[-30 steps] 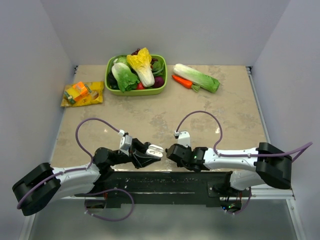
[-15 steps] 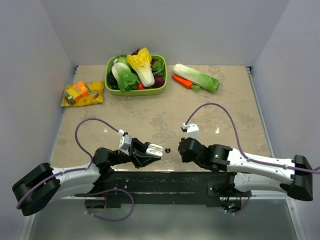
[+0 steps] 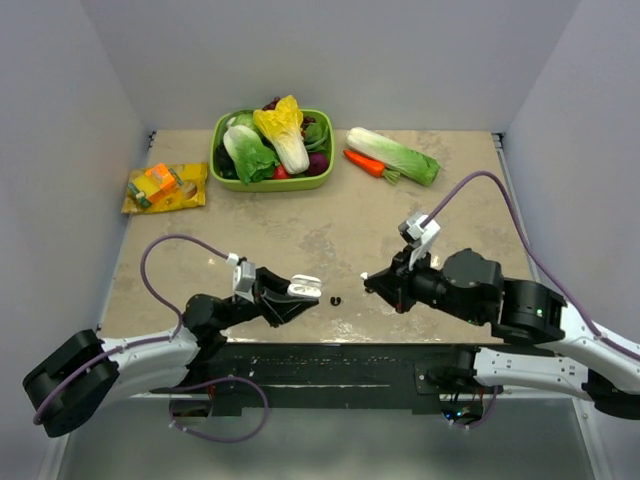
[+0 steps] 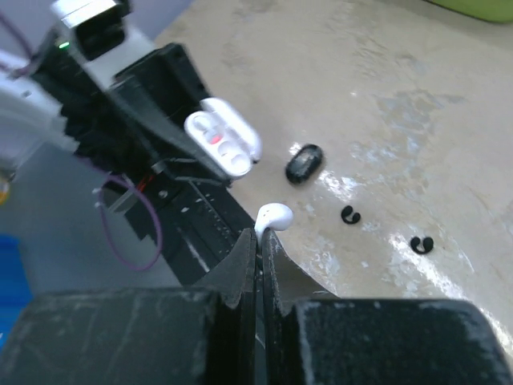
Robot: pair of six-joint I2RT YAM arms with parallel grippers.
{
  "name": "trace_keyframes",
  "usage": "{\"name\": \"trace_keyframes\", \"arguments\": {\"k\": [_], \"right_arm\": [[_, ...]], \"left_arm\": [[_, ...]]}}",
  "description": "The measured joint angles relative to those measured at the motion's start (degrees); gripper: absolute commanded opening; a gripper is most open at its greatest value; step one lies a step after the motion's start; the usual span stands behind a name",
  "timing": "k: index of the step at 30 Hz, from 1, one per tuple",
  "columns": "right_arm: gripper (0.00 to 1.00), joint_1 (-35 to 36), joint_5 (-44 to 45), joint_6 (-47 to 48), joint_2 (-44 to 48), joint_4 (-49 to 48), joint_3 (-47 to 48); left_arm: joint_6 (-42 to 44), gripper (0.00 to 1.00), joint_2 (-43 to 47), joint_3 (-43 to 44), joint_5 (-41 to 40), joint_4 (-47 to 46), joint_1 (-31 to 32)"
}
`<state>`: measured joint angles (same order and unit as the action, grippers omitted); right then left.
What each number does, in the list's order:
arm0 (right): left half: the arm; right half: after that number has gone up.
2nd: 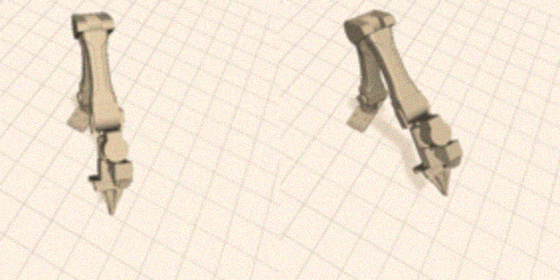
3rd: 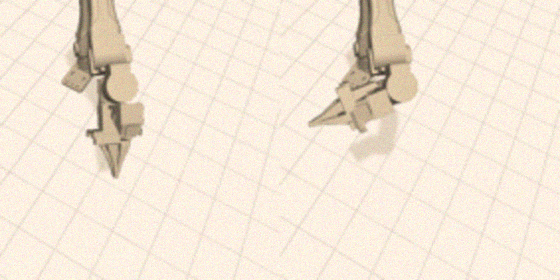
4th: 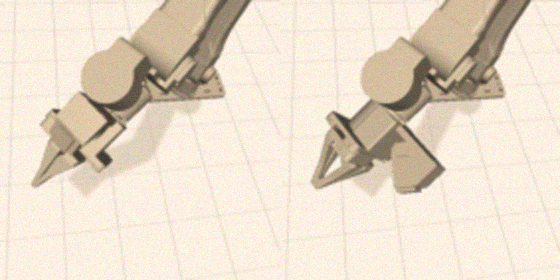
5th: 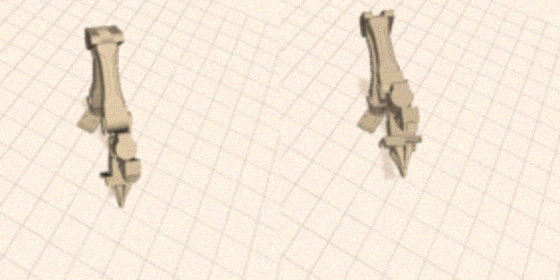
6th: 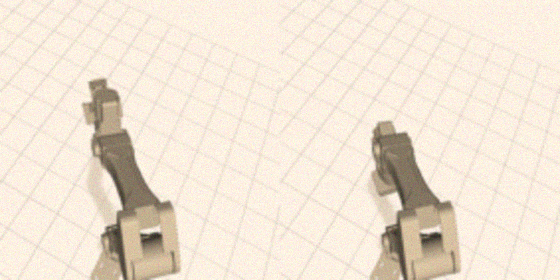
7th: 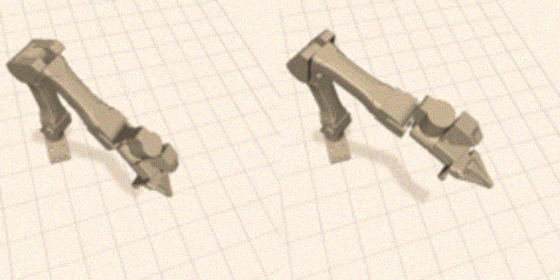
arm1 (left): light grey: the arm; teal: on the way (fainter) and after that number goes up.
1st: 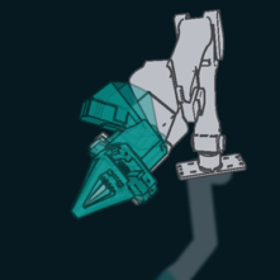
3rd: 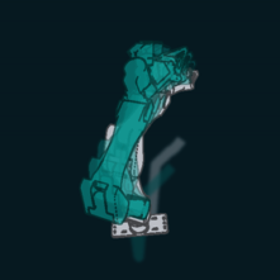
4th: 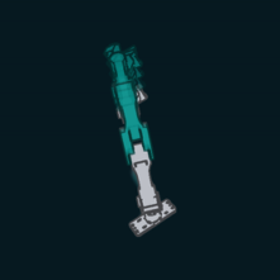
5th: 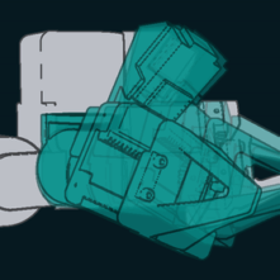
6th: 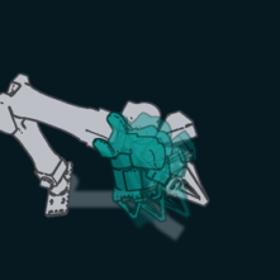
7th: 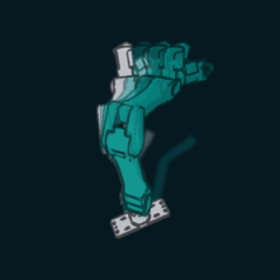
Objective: Insert the wireless bluetooth earbuds into the charging case
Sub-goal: Pick up the earbud from the center of the board.
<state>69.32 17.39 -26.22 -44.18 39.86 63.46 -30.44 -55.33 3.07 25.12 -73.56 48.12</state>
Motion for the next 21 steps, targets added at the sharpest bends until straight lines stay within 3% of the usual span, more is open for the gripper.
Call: {"name": "trace_keyframes", "arguments": {"k": [4, 11, 21], "right_arm": [[0.0, 0.0, -9.0, 4.9, 3.3, -0.2, 0.6], [0.0, 0.0, -24.9, 8.3, 5.0, -4.3, -2.1], [0.0, 0.0, -35.1, 9.8, 1.6, -10.2, -4.0]], "left_arm": [[-2.1, 0.0, -2.2, 2.6, 3.8, 0.0, -2.9], [-11.1, 0.0, -10.5, 15.1, 18.4, -0.1, -4.0], [-16.5, 0.0, -11.0, 17.8, 28.6, -0.1, -4.0]]}}
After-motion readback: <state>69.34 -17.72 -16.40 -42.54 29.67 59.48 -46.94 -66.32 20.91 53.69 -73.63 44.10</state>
